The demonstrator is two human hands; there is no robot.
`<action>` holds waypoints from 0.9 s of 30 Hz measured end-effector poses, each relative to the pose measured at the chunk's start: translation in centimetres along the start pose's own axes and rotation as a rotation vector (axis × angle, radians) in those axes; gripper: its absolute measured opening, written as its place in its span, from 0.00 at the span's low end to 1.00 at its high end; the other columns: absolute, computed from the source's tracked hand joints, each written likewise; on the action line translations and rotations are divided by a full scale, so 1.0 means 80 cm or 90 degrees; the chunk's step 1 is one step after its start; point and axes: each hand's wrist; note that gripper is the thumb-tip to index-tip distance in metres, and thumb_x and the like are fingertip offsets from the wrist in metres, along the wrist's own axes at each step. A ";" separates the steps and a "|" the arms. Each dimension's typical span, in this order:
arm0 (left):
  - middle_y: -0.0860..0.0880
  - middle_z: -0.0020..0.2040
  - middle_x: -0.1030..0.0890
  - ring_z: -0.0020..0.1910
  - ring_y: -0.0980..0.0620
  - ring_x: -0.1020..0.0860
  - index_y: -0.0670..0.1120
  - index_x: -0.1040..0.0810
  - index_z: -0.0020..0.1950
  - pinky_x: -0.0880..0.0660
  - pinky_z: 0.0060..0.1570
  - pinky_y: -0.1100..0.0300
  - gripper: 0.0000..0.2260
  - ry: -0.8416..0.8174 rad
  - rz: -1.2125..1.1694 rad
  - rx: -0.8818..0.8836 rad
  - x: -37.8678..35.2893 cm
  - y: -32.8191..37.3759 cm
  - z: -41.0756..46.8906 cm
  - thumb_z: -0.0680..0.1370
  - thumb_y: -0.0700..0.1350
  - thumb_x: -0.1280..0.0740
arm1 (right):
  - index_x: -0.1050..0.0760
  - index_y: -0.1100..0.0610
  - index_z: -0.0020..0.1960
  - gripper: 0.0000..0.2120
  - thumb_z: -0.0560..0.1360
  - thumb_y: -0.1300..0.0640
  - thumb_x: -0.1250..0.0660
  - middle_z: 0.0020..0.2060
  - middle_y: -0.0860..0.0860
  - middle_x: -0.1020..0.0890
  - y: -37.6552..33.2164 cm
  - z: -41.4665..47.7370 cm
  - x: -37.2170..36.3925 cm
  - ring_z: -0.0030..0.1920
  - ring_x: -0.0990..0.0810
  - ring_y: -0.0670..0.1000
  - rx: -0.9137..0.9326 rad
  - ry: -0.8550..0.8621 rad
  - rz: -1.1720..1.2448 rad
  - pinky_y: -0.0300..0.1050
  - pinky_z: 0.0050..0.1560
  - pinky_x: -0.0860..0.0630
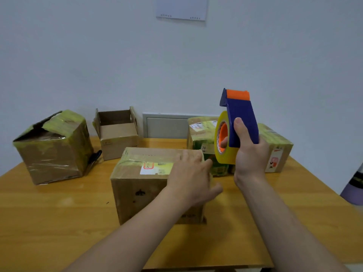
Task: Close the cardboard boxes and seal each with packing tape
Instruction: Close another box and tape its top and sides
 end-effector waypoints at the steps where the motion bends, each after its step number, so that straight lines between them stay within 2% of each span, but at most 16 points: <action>1: 0.49 0.62 0.23 0.61 0.45 0.28 0.52 0.23 0.60 0.28 0.61 0.50 0.24 0.028 -0.021 -0.022 0.002 -0.006 -0.006 0.76 0.68 0.41 | 0.19 0.56 0.53 0.11 0.79 0.48 0.30 0.35 0.47 0.15 0.000 0.001 0.003 0.35 0.17 0.44 -0.006 -0.009 -0.011 0.35 0.36 0.21; 3: 0.54 0.57 0.22 0.58 0.50 0.27 0.54 0.21 0.58 0.29 0.53 0.56 0.18 0.050 -0.090 -0.071 0.009 -0.021 -0.023 0.76 0.64 0.37 | 0.19 0.57 0.53 0.13 0.79 0.47 0.30 0.36 0.49 0.15 -0.001 0.003 0.008 0.38 0.16 0.47 -0.020 -0.044 -0.044 0.37 0.37 0.21; 4: 0.56 0.57 0.22 0.61 0.51 0.26 0.55 0.20 0.57 0.28 0.55 0.57 0.14 0.040 -0.139 -0.094 0.012 -0.032 -0.031 0.76 0.60 0.35 | 0.18 0.55 0.52 0.12 0.78 0.46 0.30 0.37 0.49 0.14 -0.002 0.006 0.011 0.39 0.15 0.48 -0.031 -0.066 -0.058 0.39 0.38 0.20; 5: 0.57 0.61 0.21 0.66 0.53 0.27 0.57 0.19 0.57 0.27 0.62 0.56 0.11 0.019 -0.187 -0.119 0.016 -0.043 -0.039 0.76 0.56 0.34 | 0.18 0.53 0.50 0.10 0.78 0.46 0.30 0.37 0.48 0.14 -0.005 0.008 0.013 0.41 0.15 0.50 -0.045 -0.091 -0.070 0.40 0.39 0.19; 6: 0.59 0.67 0.22 0.72 0.56 0.30 0.58 0.19 0.57 0.33 0.73 0.54 0.10 -0.008 -0.228 -0.143 0.020 -0.056 -0.048 0.76 0.51 0.33 | 0.19 0.52 0.50 0.09 0.78 0.46 0.30 0.38 0.47 0.13 -0.008 0.011 0.014 0.41 0.14 0.50 -0.063 -0.119 -0.078 0.41 0.39 0.18; 7: 0.62 0.73 0.25 0.77 0.61 0.35 0.59 0.19 0.57 0.43 0.79 0.53 0.12 -0.036 -0.263 -0.161 0.023 -0.068 -0.055 0.76 0.47 0.32 | 0.18 0.52 0.51 0.10 0.77 0.46 0.30 0.39 0.47 0.13 -0.012 0.015 0.015 0.41 0.14 0.50 -0.083 -0.148 -0.084 0.42 0.39 0.18; 9: 0.68 0.76 0.31 0.79 0.68 0.43 0.61 0.20 0.60 0.57 0.81 0.50 0.19 -0.080 -0.307 -0.166 0.029 -0.090 -0.070 0.76 0.40 0.32 | 0.17 0.55 0.52 0.13 0.76 0.45 0.28 0.40 0.50 0.13 -0.020 0.022 0.015 0.38 0.15 0.50 -0.121 -0.204 -0.087 0.45 0.39 0.19; 11: 0.71 0.75 0.34 0.77 0.73 0.48 0.65 0.24 0.65 0.62 0.82 0.45 0.24 -0.079 -0.337 -0.124 0.031 -0.109 -0.082 0.77 0.38 0.31 | 0.17 0.60 0.52 0.18 0.74 0.45 0.28 0.38 0.52 0.14 -0.027 0.027 0.014 0.34 0.17 0.49 -0.137 -0.260 -0.086 0.45 0.38 0.21; 12: 0.73 0.74 0.35 0.75 0.77 0.52 0.67 0.26 0.66 0.62 0.81 0.44 0.23 -0.060 -0.349 -0.099 0.029 -0.118 -0.087 0.78 0.43 0.29 | 0.18 0.61 0.52 0.20 0.73 0.44 0.29 0.35 0.52 0.15 -0.031 0.028 0.012 0.33 0.18 0.49 -0.142 -0.290 -0.082 0.44 0.36 0.22; 14: 0.73 0.74 0.36 0.75 0.76 0.52 0.68 0.27 0.68 0.57 0.82 0.39 0.20 0.013 -0.372 -0.049 0.021 -0.131 -0.095 0.77 0.61 0.29 | 0.18 0.62 0.52 0.21 0.74 0.44 0.30 0.31 0.53 0.17 -0.036 0.028 0.007 0.29 0.20 0.50 -0.144 -0.343 -0.063 0.43 0.33 0.23; 15: 0.70 0.76 0.35 0.77 0.71 0.48 0.68 0.26 0.68 0.50 0.81 0.37 0.21 0.055 -0.395 -0.012 0.012 -0.136 -0.098 0.76 0.69 0.33 | 0.18 0.62 0.53 0.22 0.75 0.43 0.31 0.30 0.54 0.18 -0.039 0.026 0.003 0.28 0.21 0.50 -0.140 -0.363 -0.056 0.42 0.32 0.23; 16: 0.67 0.77 0.33 0.79 0.65 0.45 0.68 0.23 0.66 0.43 0.79 0.36 0.22 0.094 -0.430 0.032 0.002 -0.138 -0.100 0.75 0.73 0.38 | 0.18 0.62 0.53 0.22 0.75 0.42 0.32 0.29 0.54 0.19 -0.040 0.025 -0.002 0.26 0.22 0.50 -0.139 -0.375 -0.053 0.42 0.31 0.23; 18: 0.64 0.76 0.31 0.80 0.61 0.42 0.67 0.20 0.65 0.38 0.77 0.41 0.23 0.150 -0.493 0.092 -0.019 -0.141 -0.102 0.76 0.72 0.40 | 0.18 0.64 0.53 0.25 0.75 0.41 0.32 0.27 0.55 0.20 -0.040 0.022 -0.013 0.25 0.23 0.51 -0.138 -0.397 -0.060 0.42 0.29 0.24; 20: 0.65 0.75 0.29 0.79 0.64 0.42 0.65 0.19 0.66 0.39 0.77 0.50 0.22 0.187 -0.523 0.086 -0.035 -0.141 -0.103 0.77 0.69 0.39 | 0.18 0.68 0.52 0.27 0.74 0.41 0.30 0.25 0.57 0.22 -0.039 0.022 -0.021 0.25 0.24 0.52 -0.144 -0.429 -0.081 0.42 0.29 0.25; 22: 0.65 0.74 0.27 0.79 0.65 0.42 0.63 0.19 0.66 0.40 0.75 0.55 0.20 0.207 -0.540 0.063 -0.043 -0.143 -0.102 0.78 0.67 0.38 | 0.19 0.67 0.50 0.26 0.73 0.42 0.31 0.26 0.59 0.23 -0.040 0.021 -0.026 0.24 0.25 0.53 -0.166 -0.467 -0.109 0.42 0.28 0.25; 27: 0.64 0.74 0.26 0.81 0.61 0.43 0.58 0.19 0.69 0.42 0.77 0.51 0.16 0.187 -0.589 -0.004 -0.049 -0.160 -0.093 0.84 0.53 0.40 | 0.19 0.69 0.50 0.28 0.69 0.42 0.27 0.30 0.61 0.22 -0.042 0.032 -0.023 0.24 0.24 0.52 -0.206 -0.547 -0.151 0.41 0.27 0.25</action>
Point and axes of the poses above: each hand's wrist, its own z-axis towards the middle knuckle, its own x-axis out of the back of the hand, y = z × x
